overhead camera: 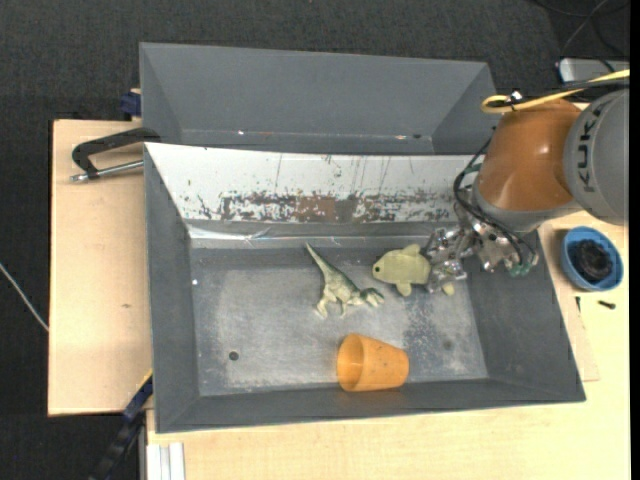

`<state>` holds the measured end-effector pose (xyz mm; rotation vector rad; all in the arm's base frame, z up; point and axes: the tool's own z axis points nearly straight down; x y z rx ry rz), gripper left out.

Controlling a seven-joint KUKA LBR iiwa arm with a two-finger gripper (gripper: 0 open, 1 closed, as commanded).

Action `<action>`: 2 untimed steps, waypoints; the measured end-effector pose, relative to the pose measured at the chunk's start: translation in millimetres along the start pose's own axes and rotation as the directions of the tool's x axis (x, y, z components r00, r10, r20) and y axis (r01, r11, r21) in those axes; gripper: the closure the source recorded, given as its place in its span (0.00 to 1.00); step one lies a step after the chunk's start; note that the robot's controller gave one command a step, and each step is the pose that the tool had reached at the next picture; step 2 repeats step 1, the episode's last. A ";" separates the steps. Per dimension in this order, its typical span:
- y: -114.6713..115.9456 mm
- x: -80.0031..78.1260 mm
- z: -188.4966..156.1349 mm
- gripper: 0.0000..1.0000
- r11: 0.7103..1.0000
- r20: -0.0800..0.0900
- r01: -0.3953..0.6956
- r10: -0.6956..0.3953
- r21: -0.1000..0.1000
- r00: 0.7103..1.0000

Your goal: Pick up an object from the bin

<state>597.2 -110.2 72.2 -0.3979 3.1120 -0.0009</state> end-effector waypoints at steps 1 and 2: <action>6.4 -10.5 -161.3 1.00 0.988 0.011 0.153 -0.153 0.006 0.988; 6.4 -10.5 -161.3 1.00 0.988 0.011 0.153 -0.153 0.006 0.988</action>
Offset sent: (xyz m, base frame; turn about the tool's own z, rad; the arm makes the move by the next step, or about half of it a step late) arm 0.0046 0.0078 0.1543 -0.1543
